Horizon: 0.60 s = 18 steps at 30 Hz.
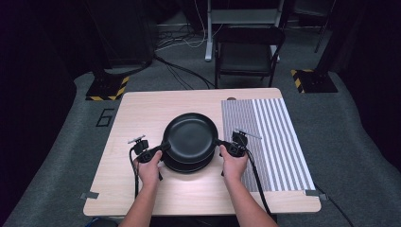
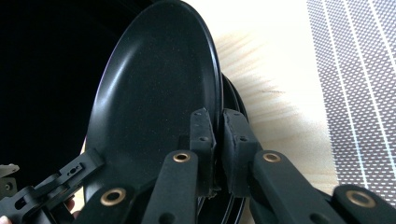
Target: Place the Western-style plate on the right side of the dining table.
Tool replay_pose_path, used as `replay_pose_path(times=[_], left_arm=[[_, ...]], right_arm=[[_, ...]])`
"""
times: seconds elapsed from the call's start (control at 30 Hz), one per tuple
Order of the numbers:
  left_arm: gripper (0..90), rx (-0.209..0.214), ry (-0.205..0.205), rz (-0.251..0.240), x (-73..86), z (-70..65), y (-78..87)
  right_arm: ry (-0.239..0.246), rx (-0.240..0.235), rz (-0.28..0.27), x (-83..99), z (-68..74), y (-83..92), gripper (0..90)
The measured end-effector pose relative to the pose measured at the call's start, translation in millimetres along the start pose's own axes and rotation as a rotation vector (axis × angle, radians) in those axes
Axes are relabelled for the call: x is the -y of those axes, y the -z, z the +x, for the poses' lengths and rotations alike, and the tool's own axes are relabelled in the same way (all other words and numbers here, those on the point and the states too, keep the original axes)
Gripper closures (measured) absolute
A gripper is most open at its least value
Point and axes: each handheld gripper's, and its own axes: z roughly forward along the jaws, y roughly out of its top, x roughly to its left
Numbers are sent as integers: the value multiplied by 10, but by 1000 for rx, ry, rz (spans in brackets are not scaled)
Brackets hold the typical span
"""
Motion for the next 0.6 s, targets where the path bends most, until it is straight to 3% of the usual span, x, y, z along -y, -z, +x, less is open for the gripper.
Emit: replay_pose_path(times=[0.6], left_arm=[[773,21,-30,-25,-129,-137,76]], right_arm=[[23,-30,-29,-85,107,118,831]])
